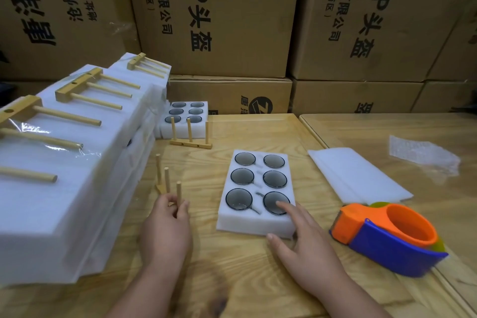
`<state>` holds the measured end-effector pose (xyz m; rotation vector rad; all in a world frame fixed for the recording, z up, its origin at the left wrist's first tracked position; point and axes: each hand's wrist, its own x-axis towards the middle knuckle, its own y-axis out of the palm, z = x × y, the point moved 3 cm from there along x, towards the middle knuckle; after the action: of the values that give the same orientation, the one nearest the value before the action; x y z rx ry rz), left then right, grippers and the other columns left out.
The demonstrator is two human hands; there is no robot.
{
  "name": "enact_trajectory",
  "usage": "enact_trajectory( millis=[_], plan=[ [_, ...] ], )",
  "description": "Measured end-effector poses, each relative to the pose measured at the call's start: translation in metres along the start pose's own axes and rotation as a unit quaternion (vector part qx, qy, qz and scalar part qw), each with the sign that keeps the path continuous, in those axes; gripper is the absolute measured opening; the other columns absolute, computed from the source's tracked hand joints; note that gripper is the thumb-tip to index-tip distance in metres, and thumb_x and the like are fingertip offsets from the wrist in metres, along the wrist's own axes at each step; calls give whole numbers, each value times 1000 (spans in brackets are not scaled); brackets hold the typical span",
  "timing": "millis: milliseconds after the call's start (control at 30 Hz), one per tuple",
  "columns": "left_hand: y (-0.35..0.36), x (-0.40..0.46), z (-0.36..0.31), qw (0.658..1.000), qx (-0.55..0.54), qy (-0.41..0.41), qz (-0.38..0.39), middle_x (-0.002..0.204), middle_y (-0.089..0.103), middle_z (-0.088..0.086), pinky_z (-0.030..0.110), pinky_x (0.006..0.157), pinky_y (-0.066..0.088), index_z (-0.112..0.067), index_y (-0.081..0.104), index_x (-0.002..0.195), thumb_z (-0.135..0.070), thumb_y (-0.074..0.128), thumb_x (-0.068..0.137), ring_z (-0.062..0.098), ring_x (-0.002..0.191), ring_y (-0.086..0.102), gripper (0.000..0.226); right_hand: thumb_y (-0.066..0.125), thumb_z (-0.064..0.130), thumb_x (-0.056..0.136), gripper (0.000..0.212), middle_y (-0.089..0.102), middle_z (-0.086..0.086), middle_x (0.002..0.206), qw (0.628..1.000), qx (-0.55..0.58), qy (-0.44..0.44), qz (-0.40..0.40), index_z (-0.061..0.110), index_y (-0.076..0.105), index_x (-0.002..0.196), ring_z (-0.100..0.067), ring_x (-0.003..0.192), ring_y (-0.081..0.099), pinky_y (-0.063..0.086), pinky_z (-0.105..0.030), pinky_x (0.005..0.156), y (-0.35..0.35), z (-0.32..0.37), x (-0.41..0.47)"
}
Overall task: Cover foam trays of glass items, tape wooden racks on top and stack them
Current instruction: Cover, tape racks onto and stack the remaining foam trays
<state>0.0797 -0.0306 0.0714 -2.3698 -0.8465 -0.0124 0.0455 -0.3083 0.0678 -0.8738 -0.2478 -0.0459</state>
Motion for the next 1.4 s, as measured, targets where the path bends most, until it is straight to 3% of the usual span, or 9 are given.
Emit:
enact_trajectory(
  millis=[333, 467, 600, 700, 833, 1000, 1100, 1233, 1400],
  plan=[
    [-17, -12, 5, 998, -61, 21, -15, 113, 64, -1, 37, 83, 46, -18, 54, 123, -20, 71, 91, 28, 108, 64, 36, 59, 59, 80, 44, 50, 26, 121, 1000, 12, -10, -24, 46, 45, 120, -6, 103, 54, 48, -34, 92, -2, 4, -2],
    [-26, -39, -8, 968, -103, 215, -77, 100, 54, 3, 47, 83, 48, -19, 51, 106, -21, 67, 85, 30, 91, 55, 26, 57, 68, 76, 47, 49, 25, 119, 999, 25, 4, -31, 44, 49, 116, -7, 102, 56, 49, -31, 90, -1, 3, -1],
    [-10, -68, -27, 908, -93, 396, 99, 131, 52, -5, 33, 105, 41, -26, 50, 125, -37, 63, 83, 16, 123, 53, 46, 57, 73, 74, 38, 44, 22, 121, 998, 49, 12, -44, 48, 50, 101, -5, 108, 55, 49, -31, 91, -2, 1, -3],
    [-2, -67, -27, 903, -68, 357, 229, 159, 32, -14, 25, 115, 30, -53, 30, 144, -55, 64, 83, 3, 148, 29, 69, 59, 72, 74, 35, 41, 25, 117, 996, 69, -8, -51, 48, 53, 100, 3, 110, 51, 46, -25, 90, -4, -1, -7],
    [6, -59, -26, 901, -12, 320, 293, 130, 32, -56, 26, 109, 37, -74, 17, 136, -76, 51, 79, -2, 131, 43, 67, 55, 68, 77, 31, 40, 23, 121, 991, 119, 0, -60, 43, 59, 93, 10, 124, 40, 39, -18, 93, -5, -2, -8],
    [-1, -57, -25, 904, -147, 277, 292, 123, 68, -24, 36, 101, 51, -52, 49, 134, -60, 56, 87, -1, 121, 61, 48, 60, 43, 92, 12, 52, 19, 135, 955, 239, 54, -167, 36, 69, 88, 8, 133, 41, 29, -9, 101, -19, -3, -8],
    [5, -55, -26, 913, -84, 264, 300, 144, 40, -44, 21, 115, 32, -58, 33, 144, -67, 42, 93, -10, 138, 39, 53, 64, 20, 94, 39, 52, 27, 137, 968, 207, 73, -123, 54, 60, 111, 16, 131, 40, 31, -16, 106, -14, -3, -7],
    [25, -53, -22, 911, 129, 269, 284, 165, 18, -20, 21, 123, 1, -36, 20, 159, -44, 19, 107, -2, 153, 6, 53, 64, 17, 93, 47, 59, 22, 134, 960, 232, 109, -112, 43, 56, 131, 12, 125, 50, 38, -23, 108, -13, -7, -6],
    [20, -47, -19, 946, 46, 215, 237, 142, 59, -11, 32, 115, 34, -32, 54, 138, -19, 36, 105, 12, 139, 45, 40, 64, 8, 92, 52, 59, 29, 130, 962, 244, 97, -80, 32, 57, 137, 17, 121, 51, 39, -2, 97, -14, -6, -6]
  ],
)
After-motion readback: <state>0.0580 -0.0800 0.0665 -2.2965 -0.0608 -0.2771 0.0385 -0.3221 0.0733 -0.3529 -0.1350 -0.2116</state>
